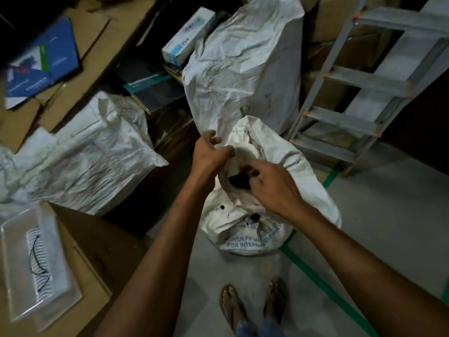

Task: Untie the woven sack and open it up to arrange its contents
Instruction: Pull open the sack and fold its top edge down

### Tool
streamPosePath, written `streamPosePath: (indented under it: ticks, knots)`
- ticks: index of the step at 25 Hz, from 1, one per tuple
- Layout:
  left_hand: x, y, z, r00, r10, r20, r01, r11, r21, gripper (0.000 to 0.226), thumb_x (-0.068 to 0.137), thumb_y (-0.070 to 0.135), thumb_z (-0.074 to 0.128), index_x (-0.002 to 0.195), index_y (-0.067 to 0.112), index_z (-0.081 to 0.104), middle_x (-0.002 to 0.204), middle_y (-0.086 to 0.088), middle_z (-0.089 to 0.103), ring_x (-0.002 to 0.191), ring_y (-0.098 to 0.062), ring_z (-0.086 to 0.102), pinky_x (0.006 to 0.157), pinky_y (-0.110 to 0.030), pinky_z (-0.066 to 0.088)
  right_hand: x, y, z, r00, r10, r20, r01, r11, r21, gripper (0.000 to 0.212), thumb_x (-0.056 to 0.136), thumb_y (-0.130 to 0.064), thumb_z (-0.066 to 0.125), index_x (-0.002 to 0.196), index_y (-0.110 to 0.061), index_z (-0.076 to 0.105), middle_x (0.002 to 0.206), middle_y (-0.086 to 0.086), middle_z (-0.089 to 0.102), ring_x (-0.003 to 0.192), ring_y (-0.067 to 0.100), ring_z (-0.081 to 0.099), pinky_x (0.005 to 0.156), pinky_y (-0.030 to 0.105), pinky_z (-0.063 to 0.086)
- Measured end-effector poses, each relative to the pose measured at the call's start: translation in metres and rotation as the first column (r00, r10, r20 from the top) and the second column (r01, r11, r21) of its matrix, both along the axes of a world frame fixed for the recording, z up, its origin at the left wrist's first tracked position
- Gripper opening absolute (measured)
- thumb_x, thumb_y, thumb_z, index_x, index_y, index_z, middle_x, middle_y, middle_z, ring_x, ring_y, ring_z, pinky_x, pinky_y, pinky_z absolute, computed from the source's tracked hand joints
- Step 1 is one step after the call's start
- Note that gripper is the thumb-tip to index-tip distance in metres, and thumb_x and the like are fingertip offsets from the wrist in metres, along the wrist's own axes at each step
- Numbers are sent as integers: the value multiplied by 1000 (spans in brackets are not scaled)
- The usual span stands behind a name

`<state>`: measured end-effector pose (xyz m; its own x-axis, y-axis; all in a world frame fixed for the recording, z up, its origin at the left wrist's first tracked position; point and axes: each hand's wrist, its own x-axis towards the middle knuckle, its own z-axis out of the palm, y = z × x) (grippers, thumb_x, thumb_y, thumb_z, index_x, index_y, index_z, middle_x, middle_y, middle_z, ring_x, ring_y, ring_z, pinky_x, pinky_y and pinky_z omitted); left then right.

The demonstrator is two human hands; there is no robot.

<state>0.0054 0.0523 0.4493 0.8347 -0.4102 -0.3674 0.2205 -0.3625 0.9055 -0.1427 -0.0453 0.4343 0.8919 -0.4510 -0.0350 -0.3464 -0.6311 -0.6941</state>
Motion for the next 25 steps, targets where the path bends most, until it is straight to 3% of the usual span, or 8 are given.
streamPosePath:
  ticks: [2, 7, 10, 14, 16, 19, 22, 25]
  knots:
    - [-1, 9, 0, 997, -45, -59, 46, 999, 25, 71, 69, 8, 73, 138, 5, 56, 99, -6, 77, 87, -12, 70, 76, -27, 59, 10, -18, -7, 999, -45, -1, 44, 973, -229, 61, 82, -1, 61, 138, -24, 58, 134, 0, 63, 117, 24, 58, 95, 43, 53]
    - [-3, 21, 0, 972, -220, -83, 216, 975, -53, 48, 83, -11, 55, 128, 8, 56, 96, -9, 77, 70, -4, 66, 57, -20, 50, 67, -55, -16, 939, 275, -208, -338, 850, -405, 93, 77, 2, 66, 159, -25, 32, 166, 0, 26, 143, 29, 30, 106, 47, 39]
    - [6, 24, -1, 964, -245, -105, 238, 969, -74, 41, 83, -13, 52, 115, 13, 51, 92, -8, 76, 75, -13, 62, 57, -23, 47, 105, -70, -34, 858, 379, -348, -510, 713, -481, 90, 83, 6, 65, 158, -32, 33, 169, 1, 20, 150, 29, 21, 110, 47, 33]
    - [22, 18, -3, 994, -59, -93, 55, 998, -38, 26, 85, -3, 57, 100, 18, 54, 89, -13, 64, 82, -26, 54, 62, -30, 47, 137, -83, -49, 749, 433, -501, -660, 541, -521, 62, 90, -9, 67, 145, -32, 52, 161, 6, 33, 149, 32, 24, 113, 52, 26]
    - [35, 14, -5, 991, -134, 30, 125, 971, 202, 21, 86, 18, 66, 106, 22, 59, 97, -2, 66, 88, -21, 61, 78, -39, 54, 140, -97, -49, 819, 388, -422, -573, 583, -576, 44, 88, -14, 69, 131, -24, 63, 148, 5, 51, 140, 29, 40, 111, 51, 29]
    - [54, 5, -12, 821, -483, 305, 162, 709, 686, 52, 80, 49, 75, 127, 33, 60, 113, 5, 65, 101, -18, 63, 85, -41, 55, 141, -120, -46, 936, 330, -125, -321, 648, -691, 21, 77, -12, 76, 96, -20, 70, 103, 3, 69, 108, 29, 60, 102, 50, 37]
    - [61, -16, -14, 647, -570, 507, -80, 610, 788, 40, 84, 49, 73, 120, 33, 68, 104, -1, 62, 100, -25, 59, 77, -38, 47, 138, -130, -41, 944, 309, 116, -137, 686, -715, 9, 76, -10, 69, 81, -17, 68, 86, 1, 69, 95, 28, 62, 99, 48, 38]
    - [67, -36, -3, 477, -511, 715, -362, 627, 690, 19, 91, 33, 67, 107, 23, 67, 105, -6, 58, 98, -29, 54, 80, -42, 40, 138, -130, -22, 899, 297, 321, -20, 761, -649, 12, 73, -7, 66, 82, -14, 63, 94, 5, 72, 95, 30, 65, 93, 44, 42]
